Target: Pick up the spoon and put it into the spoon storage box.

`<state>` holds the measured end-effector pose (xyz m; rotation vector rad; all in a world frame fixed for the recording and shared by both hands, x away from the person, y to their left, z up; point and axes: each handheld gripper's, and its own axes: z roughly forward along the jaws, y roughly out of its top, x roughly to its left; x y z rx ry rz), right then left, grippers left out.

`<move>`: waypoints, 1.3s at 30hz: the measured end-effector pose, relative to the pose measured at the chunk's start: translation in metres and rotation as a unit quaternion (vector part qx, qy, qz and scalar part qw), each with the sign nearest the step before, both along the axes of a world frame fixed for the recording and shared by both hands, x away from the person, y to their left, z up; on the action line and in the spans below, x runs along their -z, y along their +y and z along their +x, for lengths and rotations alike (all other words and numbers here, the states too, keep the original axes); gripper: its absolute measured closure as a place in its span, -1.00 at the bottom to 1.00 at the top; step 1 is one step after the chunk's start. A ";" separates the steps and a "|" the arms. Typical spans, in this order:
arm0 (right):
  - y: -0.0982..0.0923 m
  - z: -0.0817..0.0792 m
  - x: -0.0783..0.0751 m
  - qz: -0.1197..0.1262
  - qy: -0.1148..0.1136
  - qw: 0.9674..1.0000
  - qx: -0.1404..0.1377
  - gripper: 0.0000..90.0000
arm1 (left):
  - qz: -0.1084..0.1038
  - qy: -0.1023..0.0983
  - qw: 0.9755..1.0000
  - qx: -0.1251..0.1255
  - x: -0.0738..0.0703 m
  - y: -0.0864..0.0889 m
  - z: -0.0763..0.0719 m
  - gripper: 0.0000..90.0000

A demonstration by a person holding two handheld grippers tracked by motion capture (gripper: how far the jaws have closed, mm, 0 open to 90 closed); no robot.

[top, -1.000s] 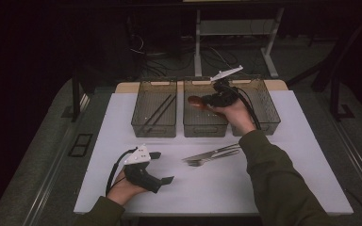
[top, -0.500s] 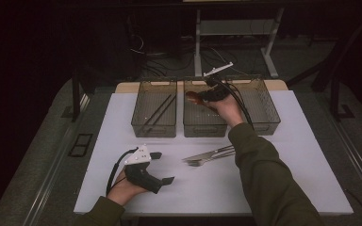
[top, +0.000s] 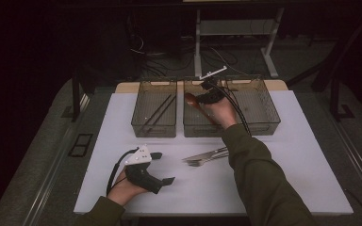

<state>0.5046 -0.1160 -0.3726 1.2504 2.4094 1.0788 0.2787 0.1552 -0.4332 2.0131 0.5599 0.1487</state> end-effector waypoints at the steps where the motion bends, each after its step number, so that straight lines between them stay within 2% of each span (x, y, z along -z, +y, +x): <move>1: 0.000 0.000 0.000 -0.001 0.000 1.000 0.000 0.87 | 0.000 0.000 1.000 0.000 0.000 0.000 0.000 -1.00; 4: 0.002 -0.001 0.000 -0.001 0.000 1.000 -0.004 0.86 | 0.000 0.000 1.000 0.000 0.000 0.000 0.000 -1.00; 16: -0.003 -0.011 -0.011 0.014 -0.021 1.000 -0.016 0.38 | 0.000 0.002 1.000 -0.003 0.000 0.000 0.000 -1.00; 20: -0.012 -0.018 -0.018 0.040 -0.033 0.998 -0.023 0.27 | -0.001 -0.001 1.000 -0.002 0.000 0.001 0.000 -1.00; 23: -0.019 -0.025 -0.023 0.049 -0.047 0.997 -0.024 0.14 | 0.002 -0.001 1.000 -0.003 0.000 0.002 0.001 -1.00; 25: -0.025 -0.029 -0.025 0.055 -0.046 0.997 -0.028 0.09 | 0.000 -0.001 1.000 -0.004 0.000 0.003 0.001 -1.00; 32: -0.041 -0.047 -0.030 0.063 -0.060 0.995 -0.047 0.05 | -0.001 0.003 1.000 -0.008 0.001 0.004 0.002 -1.00; 39: -0.057 -0.070 -0.029 0.072 -0.059 0.993 -0.066 0.06 | -0.002 0.003 1.000 -0.012 0.001 0.006 0.003 -1.00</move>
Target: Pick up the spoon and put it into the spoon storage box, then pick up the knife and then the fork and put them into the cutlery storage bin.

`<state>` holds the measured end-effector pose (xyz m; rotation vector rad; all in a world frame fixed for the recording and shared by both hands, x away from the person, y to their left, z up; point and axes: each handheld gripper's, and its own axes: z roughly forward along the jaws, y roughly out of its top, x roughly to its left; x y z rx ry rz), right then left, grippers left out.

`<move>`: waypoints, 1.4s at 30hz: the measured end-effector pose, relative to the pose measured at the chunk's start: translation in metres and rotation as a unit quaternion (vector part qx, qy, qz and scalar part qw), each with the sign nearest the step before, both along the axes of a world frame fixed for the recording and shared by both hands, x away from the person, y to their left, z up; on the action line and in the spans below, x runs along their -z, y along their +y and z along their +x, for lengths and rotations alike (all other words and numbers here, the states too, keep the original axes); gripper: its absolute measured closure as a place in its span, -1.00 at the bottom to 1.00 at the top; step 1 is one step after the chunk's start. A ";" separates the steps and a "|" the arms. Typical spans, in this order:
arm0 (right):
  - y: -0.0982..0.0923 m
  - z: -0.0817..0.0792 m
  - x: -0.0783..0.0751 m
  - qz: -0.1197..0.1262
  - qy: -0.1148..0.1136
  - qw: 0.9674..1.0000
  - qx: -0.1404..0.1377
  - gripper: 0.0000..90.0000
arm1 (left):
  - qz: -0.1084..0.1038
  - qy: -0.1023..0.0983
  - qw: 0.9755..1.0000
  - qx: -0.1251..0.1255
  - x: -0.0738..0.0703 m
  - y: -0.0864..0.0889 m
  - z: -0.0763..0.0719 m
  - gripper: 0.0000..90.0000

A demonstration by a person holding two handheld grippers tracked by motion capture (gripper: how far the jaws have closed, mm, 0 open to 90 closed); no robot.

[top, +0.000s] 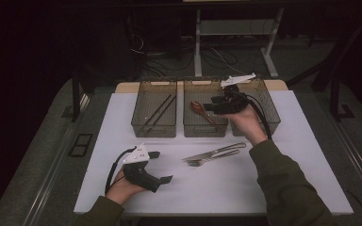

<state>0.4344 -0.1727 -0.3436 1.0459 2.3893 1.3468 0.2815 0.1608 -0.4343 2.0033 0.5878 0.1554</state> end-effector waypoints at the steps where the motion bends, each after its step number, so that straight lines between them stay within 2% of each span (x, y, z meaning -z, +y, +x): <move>1: -0.003 -0.004 0.000 0.004 0.000 1.000 -0.002 0.07 | 0.001 -0.001 1.000 0.000 0.000 0.000 0.000 -1.00; 10: -0.025 -0.037 0.009 0.024 -0.008 1.000 -0.014 0.28 | 0.003 -0.002 1.000 -0.002 0.000 0.000 -0.001 -1.00; 15: -0.032 -0.052 0.016 0.018 -0.009 1.000 -0.021 0.40 | 0.005 -0.002 1.000 -0.003 -0.001 0.000 -0.001 -1.00; 18: -0.036 -0.058 0.021 0.011 -0.010 1.000 -0.016 0.46 | 0.006 -0.003 1.000 -0.003 -0.001 0.000 -0.001 -1.00; 28: -0.053 -0.069 0.041 -0.002 -0.002 1.000 -0.019 0.79 | 0.010 -0.004 1.000 -0.002 -0.001 0.000 -0.002 -1.00; 30: -0.057 -0.071 0.045 0.002 0.006 1.000 -0.021 0.84 | 0.010 -0.005 1.000 -0.001 -0.001 0.000 -0.002 -1.00; 33: -0.061 -0.072 0.052 -0.007 0.015 1.000 -0.026 0.95 | 0.010 -0.006 1.000 -0.002 -0.001 0.000 -0.002 -1.00; 42: -0.062 -0.070 0.077 -0.045 0.050 0.997 -0.040 0.98 | 0.008 -0.004 1.000 -0.004 0.000 0.000 -0.002 -1.00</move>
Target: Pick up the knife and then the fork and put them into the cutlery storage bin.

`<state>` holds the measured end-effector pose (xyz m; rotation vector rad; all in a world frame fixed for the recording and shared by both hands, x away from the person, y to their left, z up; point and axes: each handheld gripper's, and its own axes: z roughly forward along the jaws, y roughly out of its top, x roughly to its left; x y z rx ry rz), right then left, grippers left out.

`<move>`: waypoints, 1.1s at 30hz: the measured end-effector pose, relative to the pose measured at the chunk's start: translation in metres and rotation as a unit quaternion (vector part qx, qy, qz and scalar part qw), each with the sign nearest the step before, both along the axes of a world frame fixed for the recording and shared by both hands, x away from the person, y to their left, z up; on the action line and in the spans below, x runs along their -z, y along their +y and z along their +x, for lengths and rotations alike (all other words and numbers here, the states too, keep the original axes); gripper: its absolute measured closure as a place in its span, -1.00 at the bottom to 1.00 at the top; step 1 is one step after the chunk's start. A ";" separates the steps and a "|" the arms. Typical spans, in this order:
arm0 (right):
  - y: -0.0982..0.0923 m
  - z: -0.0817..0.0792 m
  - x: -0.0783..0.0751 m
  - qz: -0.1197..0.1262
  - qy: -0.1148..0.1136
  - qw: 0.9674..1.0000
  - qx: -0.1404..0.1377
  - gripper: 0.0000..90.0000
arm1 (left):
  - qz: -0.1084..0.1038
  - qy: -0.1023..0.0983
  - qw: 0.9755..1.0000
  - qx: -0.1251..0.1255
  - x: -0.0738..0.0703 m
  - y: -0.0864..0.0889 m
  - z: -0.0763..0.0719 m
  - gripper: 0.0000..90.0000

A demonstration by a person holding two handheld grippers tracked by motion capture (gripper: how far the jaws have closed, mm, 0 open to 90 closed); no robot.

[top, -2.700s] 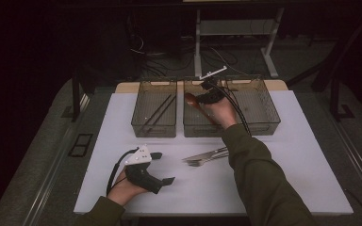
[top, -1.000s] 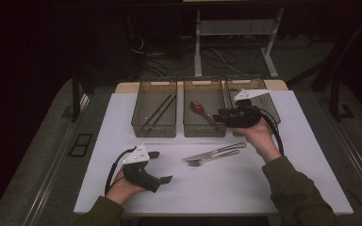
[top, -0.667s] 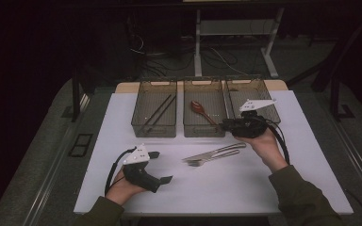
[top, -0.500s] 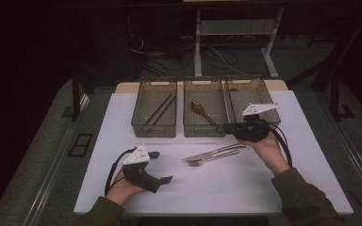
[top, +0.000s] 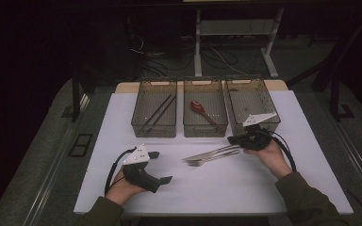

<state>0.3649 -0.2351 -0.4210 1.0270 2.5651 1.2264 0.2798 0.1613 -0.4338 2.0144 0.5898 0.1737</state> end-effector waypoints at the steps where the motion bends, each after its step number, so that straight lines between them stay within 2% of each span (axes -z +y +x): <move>1: 0.001 0.001 0.002 -0.004 0.003 1.000 -0.004 0.98 | -0.001 0.001 1.000 0.000 0.000 0.000 0.000 -1.00; 7: 0.010 0.001 0.013 -0.028 0.018 0.999 -0.016 0.98 | 0.001 0.000 1.000 0.002 0.000 0.000 0.001 -1.00; 13: 0.016 -0.003 0.021 -0.054 0.017 0.998 -0.029 0.98 | 0.005 -0.002 1.000 0.001 0.000 -0.001 0.000 -1.00; 19: 0.019 -0.003 0.023 -0.062 0.014 0.997 -0.033 0.98 | 0.006 -0.001 1.000 0.001 0.000 -0.001 0.001 -1.00; 27: 0.023 -0.004 0.023 -0.083 -0.001 0.996 -0.031 0.98 | 0.005 0.000 1.000 0.001 0.000 -0.001 0.000 -1.00; 33: 0.023 -0.005 0.022 -0.086 0.009 0.996 -0.036 0.98 | 0.006 0.001 1.000 0.001 0.000 -0.001 0.000 -1.00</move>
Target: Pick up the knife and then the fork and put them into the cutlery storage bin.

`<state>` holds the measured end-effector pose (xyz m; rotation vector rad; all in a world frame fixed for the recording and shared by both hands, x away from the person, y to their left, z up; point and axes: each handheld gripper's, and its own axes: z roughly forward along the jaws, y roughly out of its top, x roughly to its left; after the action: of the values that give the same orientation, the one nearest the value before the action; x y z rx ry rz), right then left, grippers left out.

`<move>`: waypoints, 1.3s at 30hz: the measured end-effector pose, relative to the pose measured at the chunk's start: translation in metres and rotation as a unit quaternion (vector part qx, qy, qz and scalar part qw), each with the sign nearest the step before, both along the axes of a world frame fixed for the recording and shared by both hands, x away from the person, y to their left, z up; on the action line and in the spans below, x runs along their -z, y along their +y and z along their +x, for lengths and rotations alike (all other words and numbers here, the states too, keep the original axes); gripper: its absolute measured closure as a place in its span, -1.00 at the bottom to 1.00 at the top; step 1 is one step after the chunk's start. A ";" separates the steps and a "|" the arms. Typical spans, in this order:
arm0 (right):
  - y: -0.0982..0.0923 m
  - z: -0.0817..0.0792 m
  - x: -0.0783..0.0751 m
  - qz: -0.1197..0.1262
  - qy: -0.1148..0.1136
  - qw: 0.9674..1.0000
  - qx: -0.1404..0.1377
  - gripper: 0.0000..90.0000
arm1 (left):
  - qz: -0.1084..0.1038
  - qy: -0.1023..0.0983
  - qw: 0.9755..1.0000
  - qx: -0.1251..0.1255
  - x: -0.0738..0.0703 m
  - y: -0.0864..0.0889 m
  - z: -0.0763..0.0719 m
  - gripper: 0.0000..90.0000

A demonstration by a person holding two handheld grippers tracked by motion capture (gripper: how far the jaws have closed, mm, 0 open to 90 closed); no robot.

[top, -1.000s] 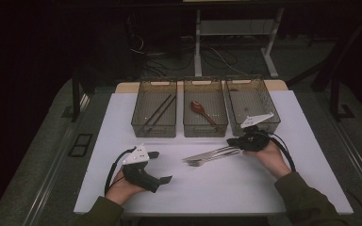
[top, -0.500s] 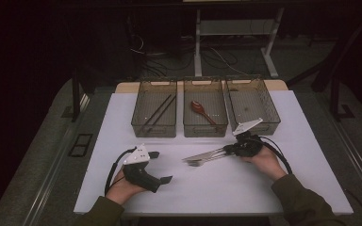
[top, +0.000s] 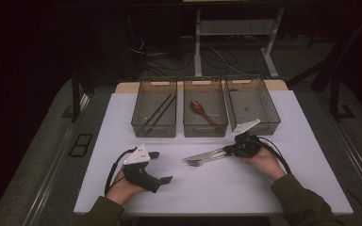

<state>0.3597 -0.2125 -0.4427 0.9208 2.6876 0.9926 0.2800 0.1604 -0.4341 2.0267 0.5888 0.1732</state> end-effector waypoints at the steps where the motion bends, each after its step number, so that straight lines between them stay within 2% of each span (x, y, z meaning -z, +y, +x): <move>1: 0.000 0.000 0.000 -0.001 0.003 1.000 -0.001 0.98 | 0.000 0.000 1.000 0.000 0.000 0.000 0.000 -1.00; 10: 0.000 -0.006 -0.004 -0.015 0.023 1.000 -0.014 0.98 | -0.005 0.001 1.000 0.000 0.000 0.001 0.000 -1.00; 20: 0.001 -0.020 -0.006 -0.028 0.029 0.999 -0.029 0.98 | -0.008 0.001 1.000 -0.002 0.000 0.003 0.001 -1.00; 30: 0.001 -0.036 -0.010 -0.051 0.040 0.995 -0.071 0.98 | -0.010 0.001 1.000 0.000 0.000 0.004 0.001 -1.00; 37: -0.001 -0.043 -0.011 -0.049 0.050 0.994 -0.079 0.97 | -0.011 0.002 1.000 0.000 0.000 0.003 0.001 -1.00; 39: -0.002 -0.042 -0.012 -0.044 0.052 0.994 -0.080 0.84 | -0.010 0.001 1.000 0.001 0.000 0.003 0.001 -1.00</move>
<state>0.3180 -0.2147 -0.4308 0.7727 2.9056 0.8673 0.2810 0.1638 -0.4342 2.0079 0.5880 0.1627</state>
